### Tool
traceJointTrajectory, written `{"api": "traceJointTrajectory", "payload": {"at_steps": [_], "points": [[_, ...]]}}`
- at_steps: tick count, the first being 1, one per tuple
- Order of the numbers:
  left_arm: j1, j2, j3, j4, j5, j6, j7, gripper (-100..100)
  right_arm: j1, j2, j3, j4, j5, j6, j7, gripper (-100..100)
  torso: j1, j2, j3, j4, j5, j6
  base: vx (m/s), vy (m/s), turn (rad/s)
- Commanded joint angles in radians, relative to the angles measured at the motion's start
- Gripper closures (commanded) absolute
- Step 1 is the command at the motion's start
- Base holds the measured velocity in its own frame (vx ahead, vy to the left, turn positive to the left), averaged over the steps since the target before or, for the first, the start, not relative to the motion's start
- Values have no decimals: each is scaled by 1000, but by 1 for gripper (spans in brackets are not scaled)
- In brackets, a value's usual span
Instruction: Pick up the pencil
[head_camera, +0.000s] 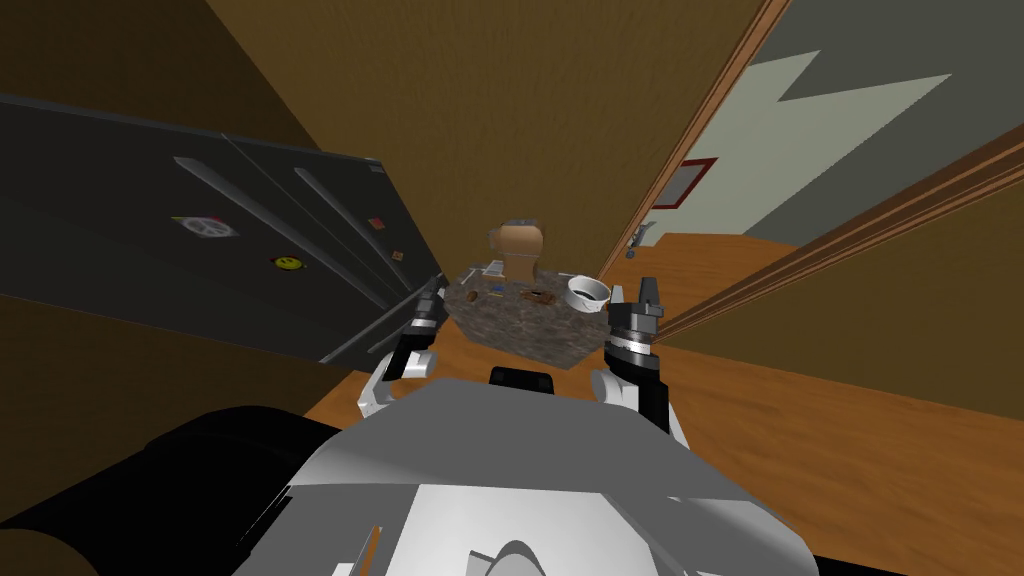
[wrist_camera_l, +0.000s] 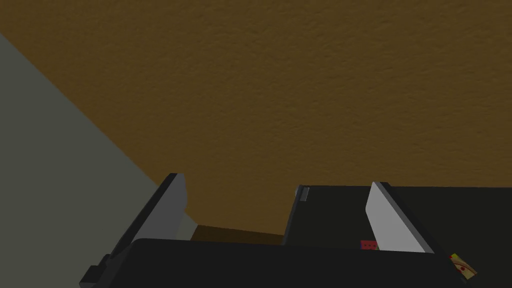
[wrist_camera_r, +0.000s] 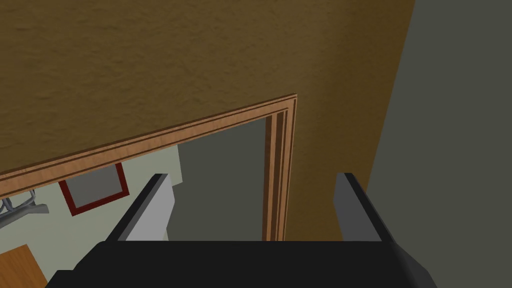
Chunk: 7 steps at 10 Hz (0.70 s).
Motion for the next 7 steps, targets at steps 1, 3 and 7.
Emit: {"api": "traceJointTrajectory", "payload": {"at_steps": [1, 3, 7], "points": [[16, 23, 19, 4, 10, 50, 0, -100, 0, 0, 0, 0, 0, 0, 0, 0, 0, 0, 0, 0, 0, 0, -27, -79, -76], [22, 45, 38, 18, 21, 99, 2, -100, 0, 0, 0, 0, 0, 0, 0, 0, 0, 0, 0, 0, 0, 0, -25, -63, -90], [35, 91, 75, 48, 42, 190, 7, -100, 0, 0, 0, 0, 0, 0, 0, 0, 2, -1, 0, 0, 0, 0, -18, -53, -87]]}}
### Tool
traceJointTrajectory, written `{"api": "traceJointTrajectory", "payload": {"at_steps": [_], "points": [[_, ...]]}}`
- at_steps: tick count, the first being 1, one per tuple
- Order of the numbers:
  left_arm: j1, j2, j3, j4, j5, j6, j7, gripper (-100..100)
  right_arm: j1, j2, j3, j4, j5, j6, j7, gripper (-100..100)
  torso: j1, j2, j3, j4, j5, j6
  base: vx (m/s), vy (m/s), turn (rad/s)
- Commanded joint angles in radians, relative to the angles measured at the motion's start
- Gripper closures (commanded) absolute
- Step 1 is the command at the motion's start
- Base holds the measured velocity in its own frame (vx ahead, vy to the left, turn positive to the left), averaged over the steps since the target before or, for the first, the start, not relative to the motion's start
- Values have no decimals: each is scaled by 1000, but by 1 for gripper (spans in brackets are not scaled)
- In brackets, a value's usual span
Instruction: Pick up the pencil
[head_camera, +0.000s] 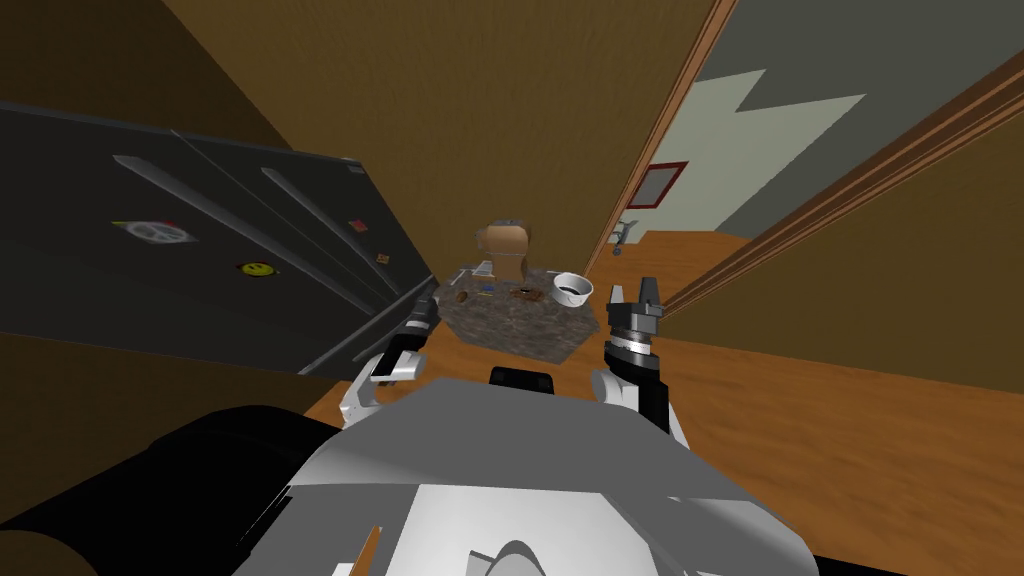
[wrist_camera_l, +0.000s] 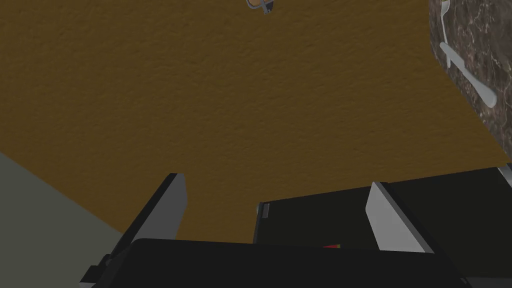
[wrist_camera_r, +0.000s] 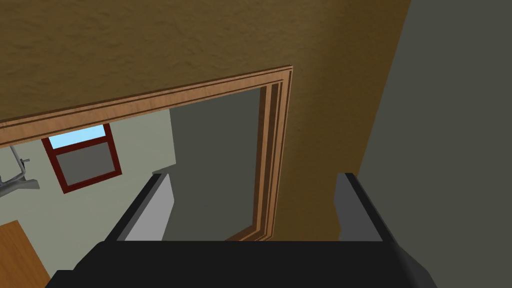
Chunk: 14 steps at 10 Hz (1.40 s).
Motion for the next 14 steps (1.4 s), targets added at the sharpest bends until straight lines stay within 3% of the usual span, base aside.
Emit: {"api": "traceJointTrajectory", "payload": {"at_steps": [1, 8, 10, 13, 14], "points": [[7, 9, 9, 5, 5, 43, 1, -100, 0, 0, 0, 0, 0, 0, 0, 0, 0, 0, 0, 0, 0, 0, -15, -55, -84], [30, 104, 79, 78, 50, 234, 17, -100, 0, 0, 0, 0, 0, 0, 0, 0, 1, -1, -1, 0, 0, -1, -7, -50, -139], [30, 104, 79, 78, 50, 262, 17, -100, 0, 0, 0, 0, 0, 0, 0, 0, 2, -1, 0, 0, 0, -1, -2, -24, -46], [41, 152, 111, 120, 72, 354, 27, -100, 0, 0, 0, 0, 0, 0, 0, 0, 2, -1, -1, 0, 0, -1, 1, -29, -194], [41, 152, 111, 120, 72, 375, 27, -100, 0, 0, 0, 0, 0, 0, 0, 0, 2, -1, 0, 0, 0, 0, 2, -26, -86]]}}
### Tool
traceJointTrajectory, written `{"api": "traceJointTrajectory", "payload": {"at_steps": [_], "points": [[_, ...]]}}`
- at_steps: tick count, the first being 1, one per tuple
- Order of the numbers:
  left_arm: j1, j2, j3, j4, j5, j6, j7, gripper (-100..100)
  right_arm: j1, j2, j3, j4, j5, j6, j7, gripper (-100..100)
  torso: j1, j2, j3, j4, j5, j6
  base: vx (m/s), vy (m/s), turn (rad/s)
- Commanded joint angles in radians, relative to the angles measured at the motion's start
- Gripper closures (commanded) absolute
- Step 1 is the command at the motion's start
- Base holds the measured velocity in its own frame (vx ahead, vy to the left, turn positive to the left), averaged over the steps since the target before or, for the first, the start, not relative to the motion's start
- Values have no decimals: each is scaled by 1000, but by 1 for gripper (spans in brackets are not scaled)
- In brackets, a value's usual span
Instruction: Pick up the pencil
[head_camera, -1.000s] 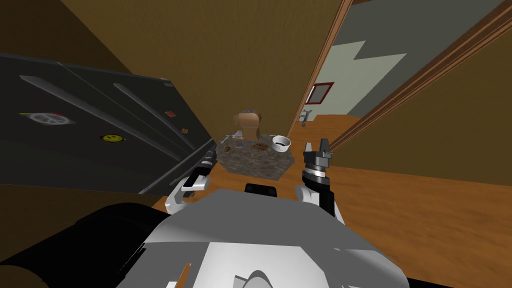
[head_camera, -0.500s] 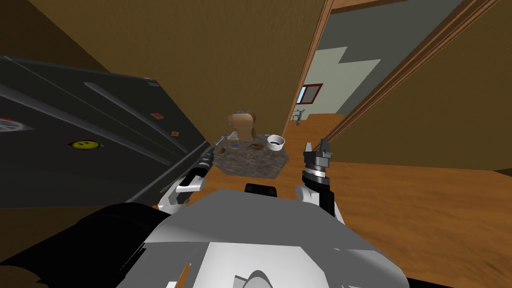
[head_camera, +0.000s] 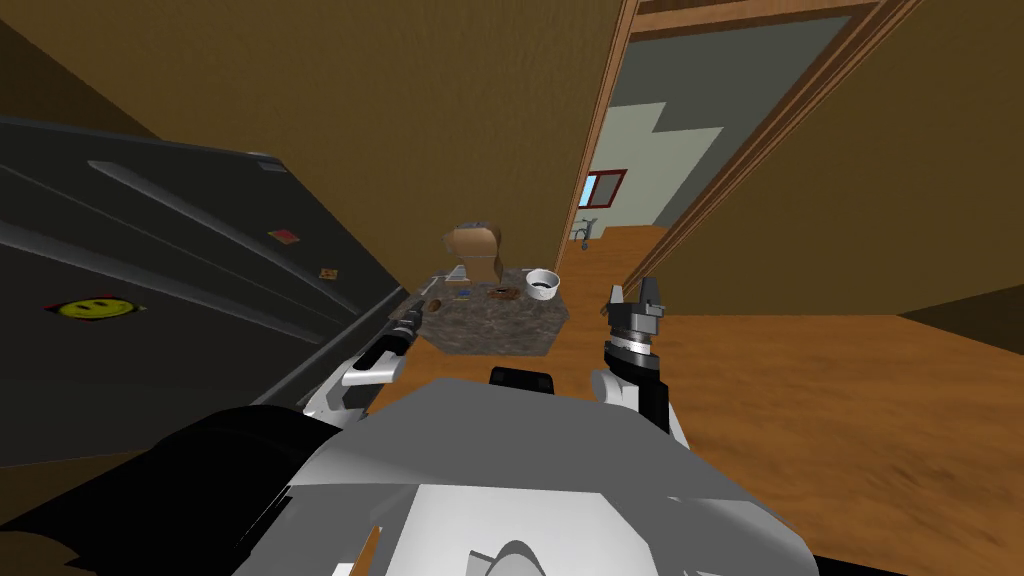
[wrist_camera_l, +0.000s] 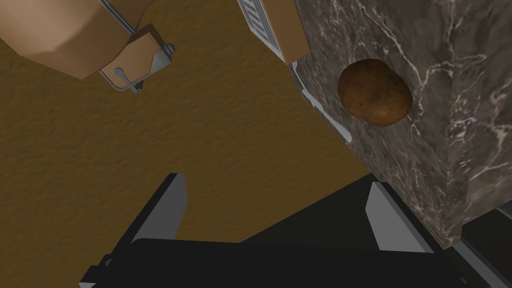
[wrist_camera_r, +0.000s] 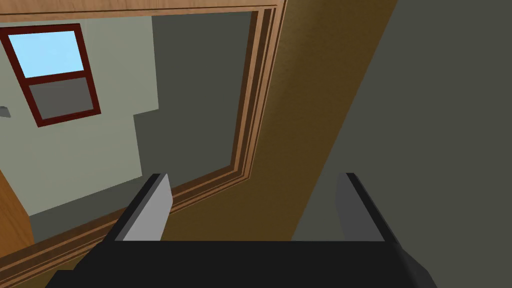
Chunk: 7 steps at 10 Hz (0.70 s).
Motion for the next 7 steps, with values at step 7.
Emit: {"api": "traceJointTrajectory", "payload": {"at_steps": [7], "points": [[14, 100, 55, 96, 43, 214, 25, -100, 0, 0, 0, 0, 0, 0, 0, 0, 1, -1, 0, 0, 0, 0, 9, -20, -193]]}}
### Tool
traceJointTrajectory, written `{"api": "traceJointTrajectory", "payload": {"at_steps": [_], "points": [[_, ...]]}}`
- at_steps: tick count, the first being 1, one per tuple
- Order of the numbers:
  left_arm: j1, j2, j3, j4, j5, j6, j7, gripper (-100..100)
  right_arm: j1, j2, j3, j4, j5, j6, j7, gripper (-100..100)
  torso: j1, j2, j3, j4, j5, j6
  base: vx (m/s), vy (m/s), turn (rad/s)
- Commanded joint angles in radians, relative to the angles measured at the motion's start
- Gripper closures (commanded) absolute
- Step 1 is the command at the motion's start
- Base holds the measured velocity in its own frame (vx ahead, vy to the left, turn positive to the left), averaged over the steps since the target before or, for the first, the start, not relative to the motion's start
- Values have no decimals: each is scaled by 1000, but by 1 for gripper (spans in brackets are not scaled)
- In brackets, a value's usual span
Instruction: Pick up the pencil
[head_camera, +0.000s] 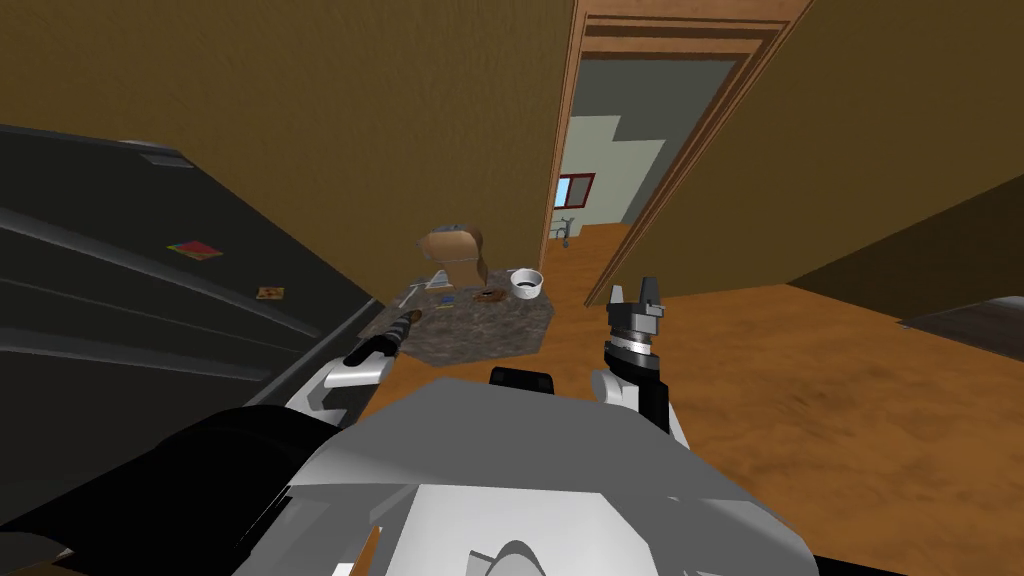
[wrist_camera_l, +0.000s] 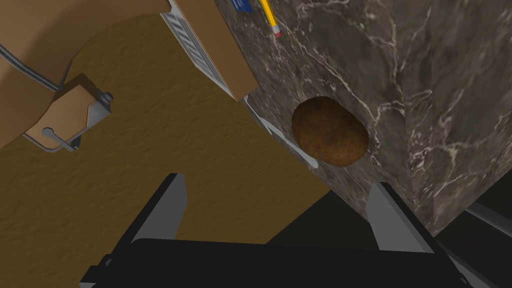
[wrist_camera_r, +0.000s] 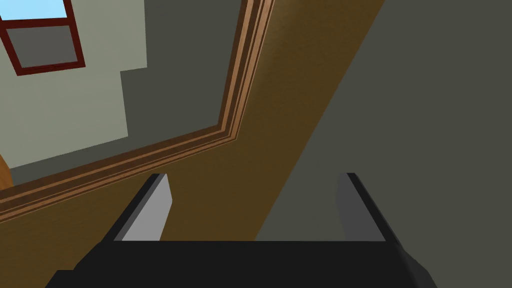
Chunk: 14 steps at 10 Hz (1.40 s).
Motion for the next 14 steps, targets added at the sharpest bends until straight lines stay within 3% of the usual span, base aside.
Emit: {"api": "traceJointTrajectory", "payload": {"at_steps": [1, 2, 5, 10, 14], "points": [[-6, 10, 5, 9, 1, 50, 4, -100, 0, 0, 0, 0, 0, 0, 0, 0, 0, 0, 0, 0, 0, 0, 10, -2, -119], [-6, 10, 5, 9, 1, 58, 4, -100, 0, 0, 0, 0, 0, 0, 0, 0, 0, 0, 0, 0, 0, -1, 4, 0, 37], [0, 57, 27, 54, 20, 141, 17, -100, 0, 0, 0, 0, 0, 0, 0, 0, 0, 0, 0, 0, 0, -1, 9, -4, -241], [4, 100, 44, 99, 37, 263, 32, -100, 0, 0, 0, 0, 0, 0, 0, 0, 1, 0, 0, 0, 0, 0, 12, 9, -176], [9, 157, 62, 163, 60, 389, 53, -100, 0, 0, 0, 0, 0, 0, 0, 0, 2, 0, 0, 0, 1, -1, 12, 24, -240]]}}
